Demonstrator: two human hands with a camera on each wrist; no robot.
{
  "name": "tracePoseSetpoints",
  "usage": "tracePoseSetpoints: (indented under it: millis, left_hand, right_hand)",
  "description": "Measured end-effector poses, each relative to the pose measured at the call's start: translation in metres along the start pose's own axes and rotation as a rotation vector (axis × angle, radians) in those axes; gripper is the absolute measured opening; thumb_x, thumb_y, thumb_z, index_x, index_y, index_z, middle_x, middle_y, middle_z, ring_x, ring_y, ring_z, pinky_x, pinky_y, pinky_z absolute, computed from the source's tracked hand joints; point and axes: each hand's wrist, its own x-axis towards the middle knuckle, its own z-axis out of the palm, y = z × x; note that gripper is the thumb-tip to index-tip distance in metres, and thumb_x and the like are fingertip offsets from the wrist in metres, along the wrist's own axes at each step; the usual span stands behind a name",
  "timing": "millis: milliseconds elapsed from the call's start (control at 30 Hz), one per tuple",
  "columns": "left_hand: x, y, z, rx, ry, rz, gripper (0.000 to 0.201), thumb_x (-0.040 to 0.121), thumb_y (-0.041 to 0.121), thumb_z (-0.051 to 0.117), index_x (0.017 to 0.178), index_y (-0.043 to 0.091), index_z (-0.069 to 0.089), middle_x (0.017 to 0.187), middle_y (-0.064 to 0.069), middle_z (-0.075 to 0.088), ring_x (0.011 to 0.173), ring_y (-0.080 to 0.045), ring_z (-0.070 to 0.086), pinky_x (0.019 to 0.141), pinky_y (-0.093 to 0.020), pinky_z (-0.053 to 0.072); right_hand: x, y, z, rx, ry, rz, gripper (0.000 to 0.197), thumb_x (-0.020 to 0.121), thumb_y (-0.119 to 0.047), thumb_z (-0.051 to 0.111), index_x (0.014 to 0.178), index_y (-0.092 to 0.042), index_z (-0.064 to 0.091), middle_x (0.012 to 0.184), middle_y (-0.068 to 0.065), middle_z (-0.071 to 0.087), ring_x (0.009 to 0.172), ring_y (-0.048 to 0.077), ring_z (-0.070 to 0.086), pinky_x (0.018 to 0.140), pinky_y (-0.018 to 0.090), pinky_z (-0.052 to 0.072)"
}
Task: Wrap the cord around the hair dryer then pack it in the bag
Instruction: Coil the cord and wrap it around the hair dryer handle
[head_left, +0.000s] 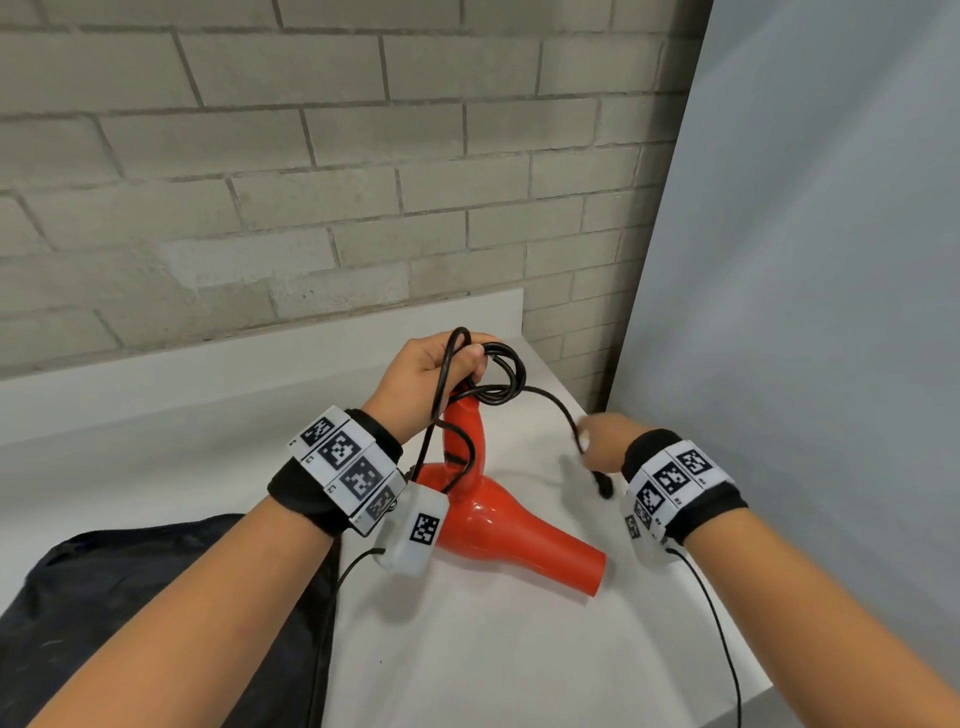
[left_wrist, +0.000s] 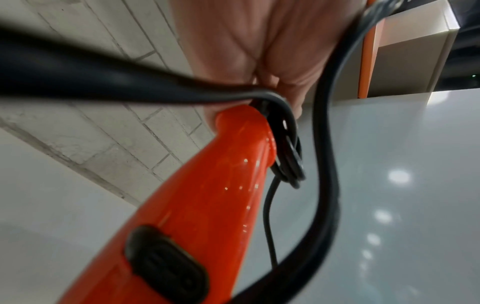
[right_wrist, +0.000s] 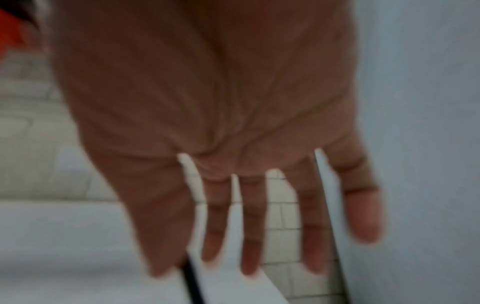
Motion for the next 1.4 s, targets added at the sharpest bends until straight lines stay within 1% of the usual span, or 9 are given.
tracePoseSetpoints:
  millis: [200, 367, 467, 633, 733, 933, 1133, 1300, 1400]
  left_hand:
    - [0.000, 0.001, -0.002, -0.003, 0.026, -0.003, 0.020, 0.093, 0.008, 0.041, 0.100, 0.008, 0.061, 0.068, -0.001, 0.051, 0.062, 0.001, 0.050, 0.067, -0.011, 0.045]
    - [-0.003, 0.000, -0.011, -0.012, 0.039, -0.060, 0.021, 0.093, 0.008, 0.042, 0.087, 0.012, 0.061, 0.062, 0.006, 0.054, 0.057, 0.002, 0.049, 0.063, -0.010, 0.041]
    - [-0.008, 0.000, -0.017, -0.077, 0.040, -0.116, 0.023, 0.092, 0.008, 0.042, 0.105, 0.000, 0.060, 0.056, 0.013, 0.059, 0.056, 0.004, 0.053, 0.059, -0.007, 0.042]
    - [-0.011, 0.001, -0.018, -0.046, 0.012, -0.080, 0.022, 0.092, 0.011, 0.044, 0.102, 0.003, 0.062, 0.063, 0.010, 0.058, 0.059, 0.003, 0.053, 0.061, -0.008, 0.044]
    - [-0.009, 0.002, -0.018, 0.026, 0.002, -0.035, 0.022, 0.093, 0.012, 0.042, 0.084, 0.015, 0.062, 0.066, 0.002, 0.052, 0.055, 0.003, 0.049, 0.058, -0.008, 0.040]
    - [-0.007, 0.002, -0.014, 0.053, -0.037, -0.006, 0.027, 0.092, 0.017, 0.046, 0.067, 0.013, 0.057, 0.070, -0.011, 0.052, 0.057, -0.002, 0.048, 0.061, -0.010, 0.040]
    - [-0.010, 0.000, -0.020, -0.015, 0.021, -0.096, 0.021, 0.093, 0.011, 0.044, 0.086, 0.003, 0.063, 0.061, 0.005, 0.053, 0.055, 0.000, 0.049, 0.060, -0.011, 0.041]
    - [-0.018, 0.000, -0.027, -0.117, -0.008, -0.132, 0.021, 0.092, 0.008, 0.043, 0.098, 0.013, 0.063, 0.060, 0.012, 0.065, 0.060, -0.001, 0.057, 0.062, -0.012, 0.047]
    - [-0.018, 0.000, -0.026, -0.148, -0.024, -0.112, 0.021, 0.091, 0.007, 0.044, 0.099, 0.014, 0.062, 0.069, 0.016, 0.069, 0.068, 0.004, 0.060, 0.069, -0.012, 0.050]
  right_hand:
    - [-0.041, -0.059, -0.032, 0.666, 0.325, -0.610, 0.022, 0.090, -0.007, 0.052, 0.110, -0.009, 0.063, 0.091, -0.008, 0.062, 0.073, -0.009, 0.052, 0.070, 0.007, 0.038]
    - [-0.017, -0.053, -0.025, 0.806, 0.564, -0.320, 0.023, 0.092, -0.001, 0.043, 0.101, -0.001, 0.064, 0.065, -0.010, 0.051, 0.058, 0.000, 0.044, 0.054, 0.007, 0.038]
    - [0.004, -0.027, -0.020, 0.844, 0.426, -0.009, 0.027, 0.092, 0.001, 0.039, 0.109, 0.006, 0.059, 0.072, 0.000, 0.053, 0.054, 0.008, 0.043, 0.040, 0.012, 0.039]
    - [0.005, -0.019, -0.019, 0.231, 0.159, 0.073, 0.030, 0.091, -0.011, 0.046, 0.117, -0.002, 0.059, 0.115, 0.017, 0.063, 0.096, 0.026, 0.061, 0.083, 0.032, 0.048]
    - [-0.008, -0.034, -0.024, 0.212, 0.203, -0.205, 0.050, 0.089, -0.011, 0.051, 0.137, -0.016, 0.039, 0.142, 0.010, 0.043, 0.130, 0.026, 0.041, 0.108, 0.034, 0.033]
    - [-0.027, -0.073, -0.038, 0.453, 0.352, -0.763, 0.041, 0.087, -0.014, 0.059, 0.127, -0.012, 0.052, 0.126, 0.008, 0.057, 0.118, 0.019, 0.050, 0.104, 0.030, 0.036]
    - [-0.023, -0.063, -0.038, 0.587, 0.403, -0.468, 0.019, 0.089, -0.007, 0.054, 0.100, -0.001, 0.068, 0.080, 0.000, 0.062, 0.068, 0.001, 0.053, 0.062, 0.007, 0.038]
    - [0.005, -0.018, -0.035, 0.317, 0.199, 0.026, 0.026, 0.091, -0.013, 0.051, 0.102, 0.005, 0.066, 0.085, 0.009, 0.058, 0.053, 0.013, 0.045, 0.062, 0.027, 0.043]
    - [-0.003, -0.017, -0.028, 0.029, 0.009, 0.050, 0.031, 0.092, -0.016, 0.049, 0.118, -0.001, 0.059, 0.103, 0.011, 0.061, 0.083, 0.023, 0.059, 0.081, 0.032, 0.049]
